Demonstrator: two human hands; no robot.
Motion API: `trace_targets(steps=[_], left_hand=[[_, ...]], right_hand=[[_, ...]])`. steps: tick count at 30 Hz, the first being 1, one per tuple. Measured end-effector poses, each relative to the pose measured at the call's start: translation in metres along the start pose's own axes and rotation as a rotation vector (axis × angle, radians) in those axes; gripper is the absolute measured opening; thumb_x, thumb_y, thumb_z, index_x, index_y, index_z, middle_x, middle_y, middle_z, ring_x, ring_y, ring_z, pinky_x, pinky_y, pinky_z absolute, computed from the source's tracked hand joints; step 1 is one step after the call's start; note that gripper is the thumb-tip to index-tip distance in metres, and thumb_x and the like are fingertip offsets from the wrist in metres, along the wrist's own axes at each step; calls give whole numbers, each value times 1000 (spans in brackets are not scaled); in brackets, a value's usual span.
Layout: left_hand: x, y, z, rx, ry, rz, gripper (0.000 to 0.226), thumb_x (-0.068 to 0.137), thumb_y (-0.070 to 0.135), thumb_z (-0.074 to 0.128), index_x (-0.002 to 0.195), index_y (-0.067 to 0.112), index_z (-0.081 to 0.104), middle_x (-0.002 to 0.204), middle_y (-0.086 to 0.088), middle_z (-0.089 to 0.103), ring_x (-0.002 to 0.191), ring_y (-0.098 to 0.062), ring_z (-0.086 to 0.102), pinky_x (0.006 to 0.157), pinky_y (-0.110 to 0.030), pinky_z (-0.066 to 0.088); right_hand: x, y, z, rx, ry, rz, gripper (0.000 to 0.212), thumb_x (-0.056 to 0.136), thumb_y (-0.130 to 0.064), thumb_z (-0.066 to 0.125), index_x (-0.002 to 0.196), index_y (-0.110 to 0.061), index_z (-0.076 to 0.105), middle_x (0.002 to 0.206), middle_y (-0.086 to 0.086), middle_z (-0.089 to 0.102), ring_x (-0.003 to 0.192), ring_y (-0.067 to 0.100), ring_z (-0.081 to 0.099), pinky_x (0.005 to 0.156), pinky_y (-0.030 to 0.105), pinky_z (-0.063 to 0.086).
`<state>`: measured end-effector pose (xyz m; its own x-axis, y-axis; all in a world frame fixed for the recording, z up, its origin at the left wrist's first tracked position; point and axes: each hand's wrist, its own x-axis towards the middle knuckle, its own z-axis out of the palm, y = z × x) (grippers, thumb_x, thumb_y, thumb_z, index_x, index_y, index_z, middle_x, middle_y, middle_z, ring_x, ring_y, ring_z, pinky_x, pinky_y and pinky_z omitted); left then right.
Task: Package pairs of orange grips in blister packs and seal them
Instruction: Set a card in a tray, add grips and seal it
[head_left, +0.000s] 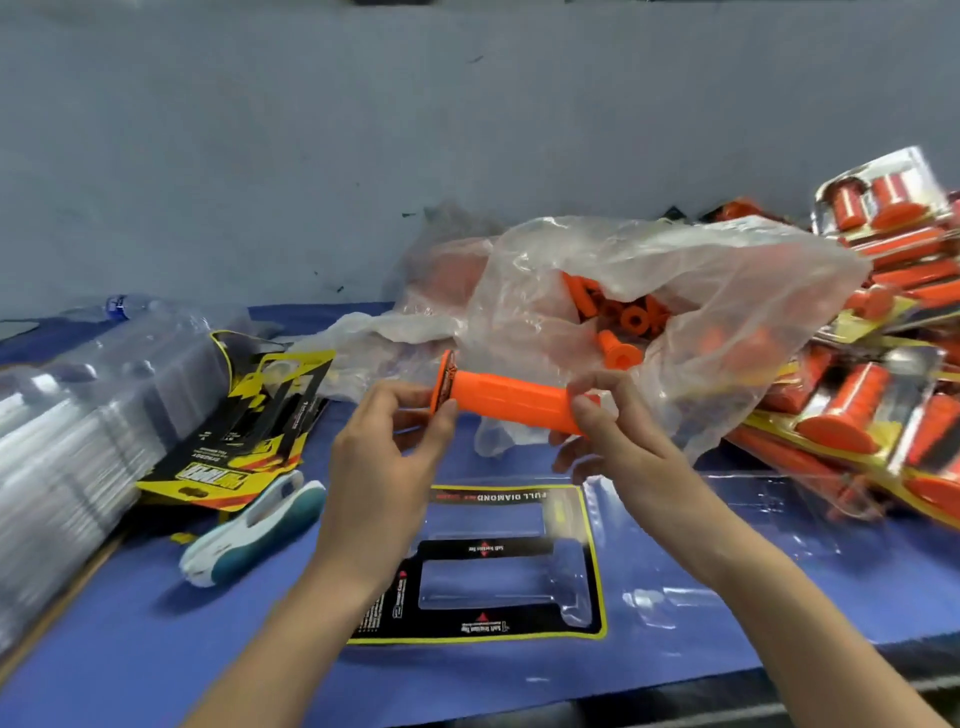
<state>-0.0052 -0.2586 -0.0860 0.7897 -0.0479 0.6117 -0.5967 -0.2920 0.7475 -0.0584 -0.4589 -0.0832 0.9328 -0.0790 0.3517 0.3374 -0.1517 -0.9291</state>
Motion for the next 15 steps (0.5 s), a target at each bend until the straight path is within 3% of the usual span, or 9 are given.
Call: trace_targets(steps=[5,9,12,13,15], left_hand=[[-3,-10,-7,-75,30,-43,17,88,39,67,96,24,64,89,10,71,85,-3,67,73,-7,46],[-12,-17,-17,-50,9,-129,18,85,47,67,91,30,63,87,9,73,82,-6,69,69,-14,50],[-13,-26,-31,48,25,-206,25,84,53,64,87,29,64,79,8,72,73,-8,67,67,-24,51],[-13,-30,-36,84,20,-238,25,86,52,64,86,27,65,76,7,71,71,-10,66,68,-31,53],[-13,-36,-42,138,-27,-313,23,87,45,66,82,23,67,70,5,71,66,-13,65,70,-43,55]], right_hand=[[0,11,14,-5,8,-44,16,103,-32,40,114,-27,51,80,-7,65,74,16,64,66,23,49],[-3,19,14,-111,-3,-48,24,100,-49,39,115,-37,53,91,-11,69,86,11,64,73,25,51],[-3,28,7,-385,112,-85,24,100,-53,36,115,-46,53,101,-21,63,98,1,59,76,15,46],[-3,32,4,-524,151,-96,23,100,-47,39,116,-44,55,104,-21,62,100,2,57,81,16,45],[-5,41,-2,-855,182,-111,24,99,-31,47,118,-33,62,109,-12,62,104,17,57,89,33,44]])
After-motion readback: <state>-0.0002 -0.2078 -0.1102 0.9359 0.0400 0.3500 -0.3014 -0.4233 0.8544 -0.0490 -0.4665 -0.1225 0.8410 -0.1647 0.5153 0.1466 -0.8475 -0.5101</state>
